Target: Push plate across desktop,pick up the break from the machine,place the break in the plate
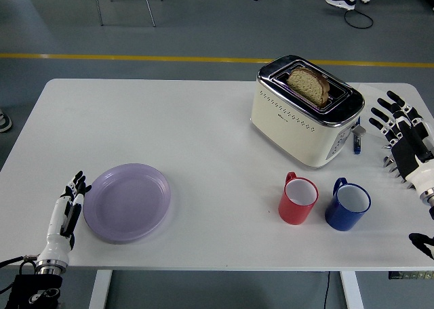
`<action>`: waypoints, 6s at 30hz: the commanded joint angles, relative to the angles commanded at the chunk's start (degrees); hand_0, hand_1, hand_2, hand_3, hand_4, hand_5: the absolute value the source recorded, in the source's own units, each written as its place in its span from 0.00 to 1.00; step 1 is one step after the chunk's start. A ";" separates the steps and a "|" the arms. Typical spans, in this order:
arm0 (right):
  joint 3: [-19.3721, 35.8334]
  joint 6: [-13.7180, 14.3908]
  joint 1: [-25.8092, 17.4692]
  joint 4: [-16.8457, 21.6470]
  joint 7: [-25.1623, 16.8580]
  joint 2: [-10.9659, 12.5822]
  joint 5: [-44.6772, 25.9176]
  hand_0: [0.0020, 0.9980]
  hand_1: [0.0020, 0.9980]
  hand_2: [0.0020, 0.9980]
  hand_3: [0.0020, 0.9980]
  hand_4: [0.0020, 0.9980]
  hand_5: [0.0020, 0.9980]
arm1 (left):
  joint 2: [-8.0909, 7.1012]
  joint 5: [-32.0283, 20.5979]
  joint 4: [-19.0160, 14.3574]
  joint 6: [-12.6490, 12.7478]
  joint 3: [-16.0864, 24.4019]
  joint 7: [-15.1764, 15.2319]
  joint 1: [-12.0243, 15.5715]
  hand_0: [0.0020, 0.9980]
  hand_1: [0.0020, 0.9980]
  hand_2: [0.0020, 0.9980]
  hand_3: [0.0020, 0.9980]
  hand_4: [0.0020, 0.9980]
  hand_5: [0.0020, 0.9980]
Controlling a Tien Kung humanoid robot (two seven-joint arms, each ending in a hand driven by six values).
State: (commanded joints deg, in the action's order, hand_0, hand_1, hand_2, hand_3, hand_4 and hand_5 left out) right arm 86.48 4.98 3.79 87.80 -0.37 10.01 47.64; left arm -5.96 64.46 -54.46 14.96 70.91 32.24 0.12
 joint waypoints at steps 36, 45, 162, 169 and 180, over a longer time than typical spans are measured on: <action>-0.27 0.00 0.31 0.06 -0.01 -0.35 0.14 0.84 0.78 0.81 0.83 0.51 0.43 | -0.54 -8.14 -3.88 -1.24 -9.33 0.58 0.37 0.69 0.75 0.91 0.90 0.55 1.00; -0.16 0.05 0.42 0.05 -0.04 -0.40 0.15 0.84 0.78 0.81 0.83 0.51 0.43 | -0.69 -9.70 -4.47 -1.47 -11.11 0.72 0.07 0.68 0.74 0.90 0.89 0.55 1.00; -41.50 -4.15 51.79 -31.20 11.40 8.99 45.98 0.95 0.87 0.94 0.93 0.77 0.39 | -0.37 -2.12 -23.35 7.03 5.58 -6.35 2.58 0.77 0.82 0.89 0.87 0.52 0.94; -44.83 -5.35 57.71 -39.60 12.21 3.53 45.54 0.96 0.87 0.91 0.92 0.79 0.38 | 0.03 -2.30 -23.31 6.99 5.70 -6.45 1.31 0.77 0.81 0.89 0.87 0.52 0.93; -50.74 -7.56 63.39 -52.16 13.82 -2.26 44.74 0.91 0.82 0.81 0.87 0.80 0.39 | -0.02 -2.54 -23.15 7.03 5.86 -6.60 1.09 0.76 0.81 0.89 0.87 0.51 0.92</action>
State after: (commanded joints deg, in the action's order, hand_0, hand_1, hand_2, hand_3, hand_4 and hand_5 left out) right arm 35.75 -2.58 67.18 35.64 13.45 7.76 92.39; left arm -5.98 61.92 -77.61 21.99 76.76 25.64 1.22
